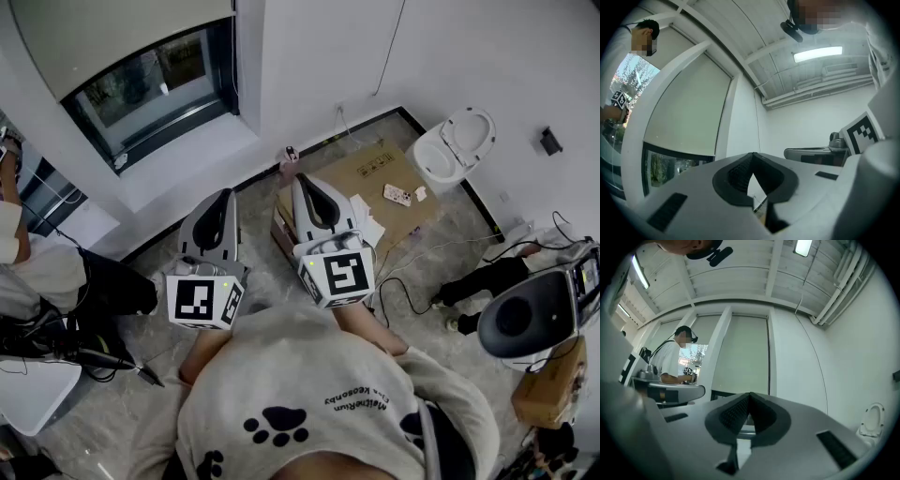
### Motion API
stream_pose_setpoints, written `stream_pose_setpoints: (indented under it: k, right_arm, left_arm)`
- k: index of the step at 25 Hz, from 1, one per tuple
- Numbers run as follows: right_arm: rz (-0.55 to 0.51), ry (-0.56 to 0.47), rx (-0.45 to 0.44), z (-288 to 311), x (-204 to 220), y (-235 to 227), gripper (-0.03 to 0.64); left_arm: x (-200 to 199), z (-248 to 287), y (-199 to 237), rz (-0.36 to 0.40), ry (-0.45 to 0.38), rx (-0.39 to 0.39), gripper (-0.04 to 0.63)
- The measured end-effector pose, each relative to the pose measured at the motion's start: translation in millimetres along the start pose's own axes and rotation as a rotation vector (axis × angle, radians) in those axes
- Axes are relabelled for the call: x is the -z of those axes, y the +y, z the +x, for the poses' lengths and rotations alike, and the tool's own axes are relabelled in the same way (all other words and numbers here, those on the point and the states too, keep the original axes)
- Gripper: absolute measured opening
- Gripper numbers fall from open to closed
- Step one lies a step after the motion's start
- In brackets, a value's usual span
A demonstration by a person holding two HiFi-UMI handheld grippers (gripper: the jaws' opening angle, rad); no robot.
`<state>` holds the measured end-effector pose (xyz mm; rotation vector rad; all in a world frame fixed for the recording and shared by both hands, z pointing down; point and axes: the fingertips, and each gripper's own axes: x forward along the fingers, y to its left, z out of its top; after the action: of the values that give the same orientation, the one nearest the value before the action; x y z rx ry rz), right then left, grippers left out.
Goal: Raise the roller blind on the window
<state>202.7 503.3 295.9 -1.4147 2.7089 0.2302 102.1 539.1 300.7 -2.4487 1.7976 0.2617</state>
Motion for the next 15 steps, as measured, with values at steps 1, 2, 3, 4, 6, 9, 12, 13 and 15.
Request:
stream_pose_setpoints:
  k: [1,2,3,4,6,9,12,13,15]
  right_arm:
    - [0.002,-0.001,0.003,2,1,-1,0.008]
    - [0.004,-0.002,0.006,4,1,-1,0.008]
    - [0.005,-0.004,0.008,5,2,-2,0.008]
    - [0.005,-0.005,0.010,7,3,-1,0.008]
    - [0.004,-0.007,0.013,12,6,2,0.008]
    - [0.003,-0.006,0.013,20,11,7,0.008]
    - [0.040,0.001,0.004,27,17,13,0.008]
    - [0.058,0.006,-0.001,29,19,14,0.009]
    - [0.080,0.016,-0.002,34,24,15,0.009]
  left_arm:
    - [0,2,1,0.001,0.000,0.004,0.008]
    - [0,4,1,0.002,0.000,0.009,0.008]
    - [1,6,2,0.004,0.000,0.013,0.008]
    - [2,7,4,0.005,0.001,0.017,0.008]
    - [4,9,9,0.006,0.001,0.022,0.008]
    - [7,11,18,0.002,0.002,0.024,0.008]
    - [11,13,25,0.000,0.011,0.031,0.008]
    - [12,14,27,-0.001,0.016,0.035,0.008]
    - [16,16,31,-0.006,0.022,0.043,0.008]
